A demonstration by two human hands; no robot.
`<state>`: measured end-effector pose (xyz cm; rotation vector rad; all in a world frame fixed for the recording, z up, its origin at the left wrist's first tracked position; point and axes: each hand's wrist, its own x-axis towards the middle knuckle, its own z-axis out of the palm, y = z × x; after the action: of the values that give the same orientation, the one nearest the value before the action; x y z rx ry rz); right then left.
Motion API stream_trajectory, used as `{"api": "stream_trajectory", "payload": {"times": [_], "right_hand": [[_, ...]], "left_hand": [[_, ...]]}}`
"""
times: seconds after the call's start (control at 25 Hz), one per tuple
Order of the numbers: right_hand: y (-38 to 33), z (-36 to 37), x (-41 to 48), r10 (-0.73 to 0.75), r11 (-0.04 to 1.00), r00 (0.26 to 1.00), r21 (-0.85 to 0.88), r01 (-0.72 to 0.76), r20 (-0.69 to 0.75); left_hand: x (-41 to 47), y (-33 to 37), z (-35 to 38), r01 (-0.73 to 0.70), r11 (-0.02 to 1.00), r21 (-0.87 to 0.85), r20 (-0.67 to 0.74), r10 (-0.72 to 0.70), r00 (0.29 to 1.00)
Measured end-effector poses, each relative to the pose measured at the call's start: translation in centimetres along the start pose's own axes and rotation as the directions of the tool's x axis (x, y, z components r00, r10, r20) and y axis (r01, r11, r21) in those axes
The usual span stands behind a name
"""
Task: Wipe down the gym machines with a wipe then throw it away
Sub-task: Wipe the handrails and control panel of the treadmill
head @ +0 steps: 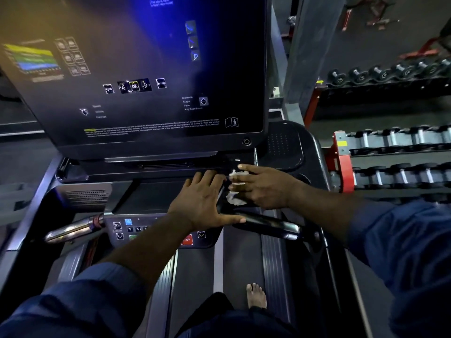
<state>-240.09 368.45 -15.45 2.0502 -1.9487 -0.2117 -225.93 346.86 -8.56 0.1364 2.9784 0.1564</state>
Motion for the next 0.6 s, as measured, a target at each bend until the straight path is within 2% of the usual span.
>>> {"api": "stream_trajectory", "payload": {"times": [0.16,0.28,0.36,0.4,0.52,0.56,0.6], "right_hand": [[-0.6,-0.9,-4.1,0.062,0.998,0.998,-0.025,-0.063,-0.028],[-0.1,-3.3,-8.9,0.153,0.985,0.978,-0.095,-0.141,0.138],[-0.4,-4.9,-9.7,0.290,0.955,0.916,-0.151,-0.256,0.278],[-0.9,-5.2,-9.2,0.348,0.937,0.888,-0.153,-0.316,0.301],[-2.8,-4.6,-6.7,0.295,0.955,0.905,-0.070,-0.288,0.306],[-3.0,-4.0,-6.0,0.295,0.952,0.925,0.010,-0.306,0.241],[-2.9,-3.7,-5.7,0.351,0.907,0.909,0.161,-0.389,0.225]], "left_hand": [[0.1,0.1,0.1,-0.014,1.000,-0.002,-0.021,0.014,1.000],[-0.1,-0.2,0.0,-0.026,1.000,0.004,-0.021,0.026,0.999],[-0.3,-0.4,0.0,-0.028,1.000,-0.003,-0.011,0.028,1.000],[-0.3,-0.4,0.0,-0.031,0.999,-0.005,-0.003,0.031,1.000],[-0.4,-0.5,0.1,-0.027,1.000,-0.005,-0.006,0.027,1.000],[-0.4,-0.5,0.3,-0.024,1.000,-0.001,-0.019,0.024,1.000],[-0.3,-0.5,0.5,-0.025,1.000,0.003,-0.034,0.025,0.999]]}}
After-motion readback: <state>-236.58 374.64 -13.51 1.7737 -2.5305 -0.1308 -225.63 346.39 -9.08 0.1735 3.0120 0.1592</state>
